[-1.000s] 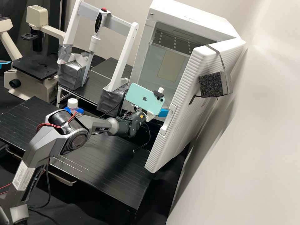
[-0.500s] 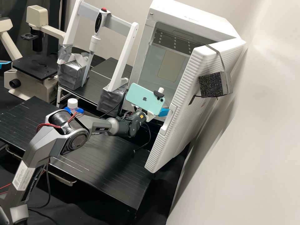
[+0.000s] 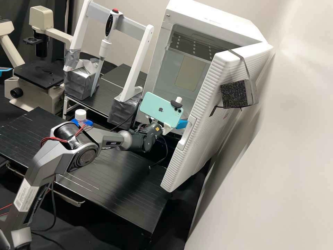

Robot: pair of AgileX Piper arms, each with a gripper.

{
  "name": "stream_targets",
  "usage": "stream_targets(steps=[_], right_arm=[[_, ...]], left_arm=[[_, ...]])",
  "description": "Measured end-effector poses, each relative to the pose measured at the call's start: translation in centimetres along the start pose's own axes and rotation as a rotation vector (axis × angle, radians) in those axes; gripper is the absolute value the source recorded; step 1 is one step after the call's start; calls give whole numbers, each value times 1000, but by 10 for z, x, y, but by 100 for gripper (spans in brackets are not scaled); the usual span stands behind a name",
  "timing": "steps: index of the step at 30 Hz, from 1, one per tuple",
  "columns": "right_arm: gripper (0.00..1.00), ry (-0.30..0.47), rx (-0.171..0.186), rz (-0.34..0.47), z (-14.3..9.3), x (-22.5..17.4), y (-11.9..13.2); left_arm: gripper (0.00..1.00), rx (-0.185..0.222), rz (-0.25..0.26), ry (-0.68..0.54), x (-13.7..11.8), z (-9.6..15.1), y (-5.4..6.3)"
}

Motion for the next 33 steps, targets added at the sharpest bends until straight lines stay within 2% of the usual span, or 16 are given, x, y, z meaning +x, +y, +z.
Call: stream_targets(steps=[5, 14, 20, 22, 28, 33], right_arm=[[0, -3, 7, -3, 1, 0, -1], [0, -39, -6, 25, 1, -25, 6], [0, -57, 26, 81, 8, -49, 16], [0, -43, 37, 104, 8, -59, 18], [0, 35, 26, 154, 0, -92, 19], [0, 87, 28, 178, -3, -125, 10]], left_arm=[[100, 0, 0, 0, 0, 0, 0], [100, 0, 0, 0, 0, 0, 0], [100, 0, 0, 0, 0, 0, 0], [100, 0, 0, 0, 0, 0, 0], [100, 0, 0, 0, 0, 0, 0], [100, 0, 0, 0, 0, 0, 0]])
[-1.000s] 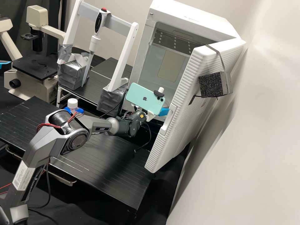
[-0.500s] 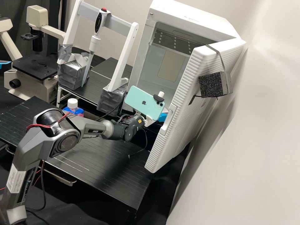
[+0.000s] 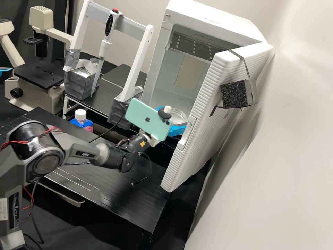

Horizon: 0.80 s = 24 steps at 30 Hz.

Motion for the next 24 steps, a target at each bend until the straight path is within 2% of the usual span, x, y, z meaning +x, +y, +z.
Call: stream_targets(steps=[7, 13, 15, 19, 24], right_arm=[[0, 48, 14, 1, -5, -52, -12], [0, 125, 13, -30, -20, -93, -28], [0, 164, 13, -56, -31, -102, -37], [0, 294, -25, -124, -63, -114, -58], [0, 440, -47, -211, -96, -124, -82]], left_arm=[[100, 0, 0, 0, 0, 0, 0], [100, 0, 0, 0, 0, 0, 0], [100, 0, 0, 0, 0, 0, 0], [100, 0, 0, 0, 0, 0, 0], [100, 0, 0, 0, 0, 0, 0]])
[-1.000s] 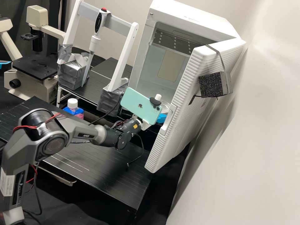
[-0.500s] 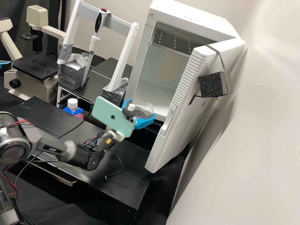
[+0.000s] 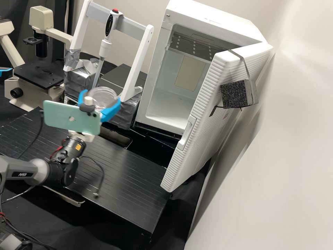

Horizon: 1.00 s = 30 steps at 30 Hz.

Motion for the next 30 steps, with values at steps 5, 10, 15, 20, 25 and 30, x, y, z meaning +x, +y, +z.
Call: stream_targets(steps=[5, 10, 15, 20, 25, 30], right_arm=[[0, 95, -13, -91, -31, 16, -15], [0, 179, -18, -138, -58, 36, -21], [0, 258, 0, -163, -76, 67, -28], [0, 273, 39, -270, -82, 93, -46], [0, 237, 102, -414, -76, 106, -67], [0, 210, 150, -479, -73, 111, -74]], left_arm=[[100, 0, 0, 0, 0, 0, 0], [100, 0, 0, 0, 0, 0, 0], [100, 0, 0, 0, 0, 0, 0], [100, 0, 0, 0, 0, 0, 0], [100, 0, 0, 0, 0, 0, 0], [100, 0, 0, 0, 0, 0, 0]])
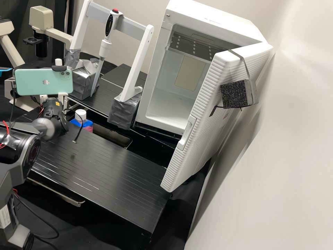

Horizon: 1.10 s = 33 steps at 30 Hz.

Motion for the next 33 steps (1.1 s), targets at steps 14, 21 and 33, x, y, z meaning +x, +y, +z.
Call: stream_targets(steps=[14, 21, 33], right_arm=[[0, 77, -32, -51, -34, 34, 5], [0, 40, -41, -56, -25, 59, 7], [0, -47, -58, -103, -5, 98, -4]], left_arm=[[100, 0, 0, 0, 0, 0, 0], [100, 0, 0, 0, 0, 0, 0], [100, 0, 0, 0, 0, 0, 0]])
